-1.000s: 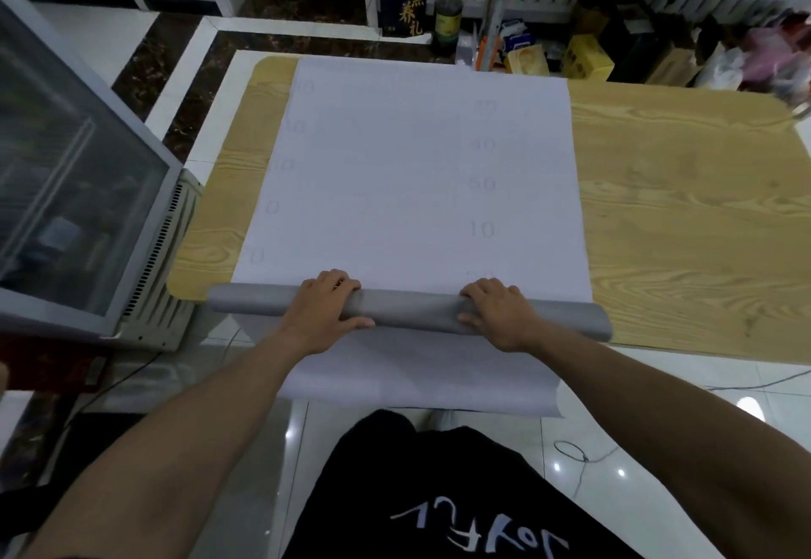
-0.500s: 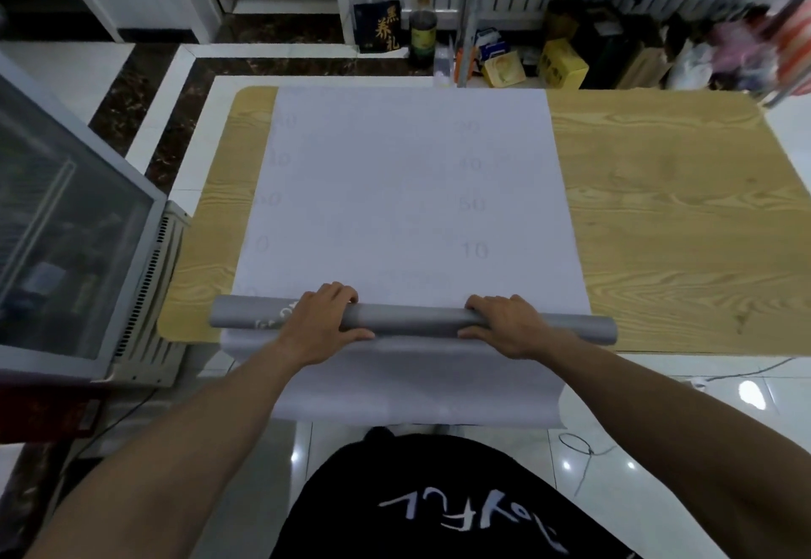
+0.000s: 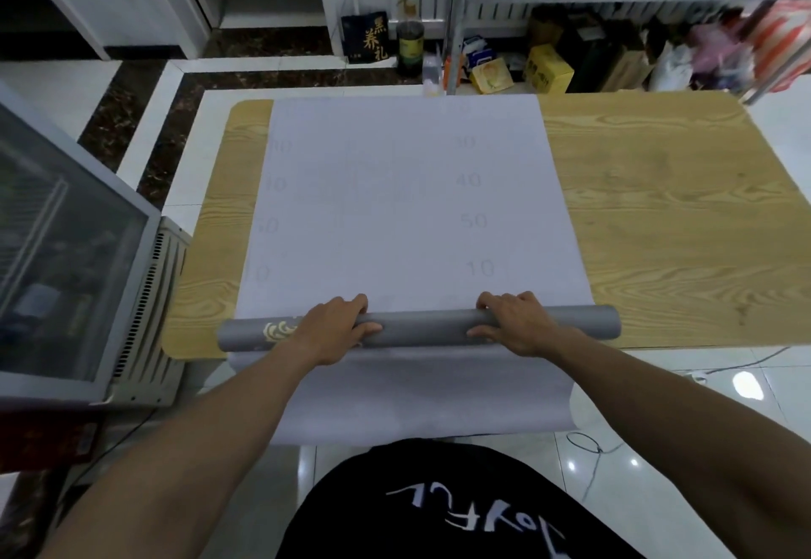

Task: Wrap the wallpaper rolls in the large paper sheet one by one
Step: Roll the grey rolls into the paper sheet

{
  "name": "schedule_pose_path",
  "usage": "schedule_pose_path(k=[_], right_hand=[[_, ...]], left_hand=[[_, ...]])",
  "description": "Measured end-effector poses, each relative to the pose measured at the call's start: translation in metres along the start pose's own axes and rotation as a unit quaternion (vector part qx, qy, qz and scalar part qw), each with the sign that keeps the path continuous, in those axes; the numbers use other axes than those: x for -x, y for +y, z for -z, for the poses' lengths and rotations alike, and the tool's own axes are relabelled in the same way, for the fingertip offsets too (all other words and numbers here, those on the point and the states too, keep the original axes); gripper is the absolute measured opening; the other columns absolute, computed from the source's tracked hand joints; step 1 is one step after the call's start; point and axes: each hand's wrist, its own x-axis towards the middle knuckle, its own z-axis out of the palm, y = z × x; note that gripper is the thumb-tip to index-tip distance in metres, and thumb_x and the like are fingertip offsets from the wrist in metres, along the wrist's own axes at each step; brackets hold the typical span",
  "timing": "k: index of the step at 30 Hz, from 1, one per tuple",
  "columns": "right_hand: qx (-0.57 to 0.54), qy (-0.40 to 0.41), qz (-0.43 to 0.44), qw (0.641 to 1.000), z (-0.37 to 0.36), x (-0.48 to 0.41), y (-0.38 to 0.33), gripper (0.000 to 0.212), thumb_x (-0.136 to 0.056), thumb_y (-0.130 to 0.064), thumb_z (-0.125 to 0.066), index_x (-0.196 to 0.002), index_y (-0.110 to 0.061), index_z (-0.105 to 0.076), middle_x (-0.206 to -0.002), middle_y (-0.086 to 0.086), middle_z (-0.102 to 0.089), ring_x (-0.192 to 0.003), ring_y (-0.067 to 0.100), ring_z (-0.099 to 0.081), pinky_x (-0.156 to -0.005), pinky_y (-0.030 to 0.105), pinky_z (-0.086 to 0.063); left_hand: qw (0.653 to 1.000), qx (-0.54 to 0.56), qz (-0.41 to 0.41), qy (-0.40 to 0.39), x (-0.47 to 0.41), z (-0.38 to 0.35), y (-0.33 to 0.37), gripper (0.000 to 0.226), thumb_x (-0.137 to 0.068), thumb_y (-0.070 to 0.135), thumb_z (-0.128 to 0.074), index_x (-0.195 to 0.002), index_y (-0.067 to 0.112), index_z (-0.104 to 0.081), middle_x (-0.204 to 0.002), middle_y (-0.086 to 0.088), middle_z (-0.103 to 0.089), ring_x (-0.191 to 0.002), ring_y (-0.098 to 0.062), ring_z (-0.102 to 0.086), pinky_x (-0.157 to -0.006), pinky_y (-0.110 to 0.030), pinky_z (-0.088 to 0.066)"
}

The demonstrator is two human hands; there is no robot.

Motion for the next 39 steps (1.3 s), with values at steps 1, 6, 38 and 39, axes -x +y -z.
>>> schedule_pose_path(k=[1, 6, 38, 39], right_hand=[[0.005, 0.003, 0.0, 1.0, 0.0, -0.002, 0.0, 0.05, -0.09, -0.064, -0.042, -0.114, -0.021, -0.049, -0.11, 0.002, -0.061, -0.101, 0.021, -0.054, -0.092, 0.037, -0.033], [0.015, 0.002, -0.007, 1.0, -0.004, -0.005, -0.003, 0.075, -0.082, -0.074, -0.021, -0.127, -0.022, -0.052, -0.123, 0.002, -0.047, -0.116, 0.021, -0.041, -0.099, 0.038, -0.034], [-0.066, 0.033, -0.017, 0.997, 0.002, -0.012, -0.002, 0.055, -0.083, -0.064, -0.056, -0.119, -0.024, -0.052, -0.113, 0.0, -0.063, -0.107, 0.021, -0.055, -0.092, 0.037, -0.036], [-0.078, 0.034, -0.026, 0.996, 0.005, -0.012, -0.001, 0.051, -0.083, -0.065, -0.055, -0.112, -0.024, -0.05, -0.105, 0.001, -0.067, -0.1, 0.022, -0.06, -0.09, 0.037, -0.037]], left_hand=[[1.0, -0.001, 0.0, 0.014, 0.0, -0.002, -0.001, 0.035, -0.096, 0.052, -0.04, -0.091, 0.017, -0.045, -0.081, 0.002, -0.047, -0.076, -0.019, -0.047, -0.066, -0.034, -0.042], [0.999, -0.034, -0.017, 0.036, 0.003, -0.008, -0.006, 0.052, -0.089, 0.063, -0.041, -0.107, 0.017, -0.056, -0.103, 0.001, -0.05, -0.097, -0.019, -0.046, -0.081, -0.034, -0.043], [0.999, -0.002, -0.002, 0.042, 0.007, -0.001, -0.004, 0.051, -0.091, 0.057, -0.048, -0.125, 0.018, -0.045, -0.103, -0.002, -0.058, -0.094, -0.022, -0.053, -0.077, -0.033, -0.038], [0.999, 0.009, -0.005, 0.043, 0.008, 0.001, -0.004, 0.056, -0.087, 0.06, -0.053, -0.124, 0.019, -0.042, -0.098, -0.001, -0.059, -0.088, -0.021, -0.054, -0.074, -0.032, -0.036]])
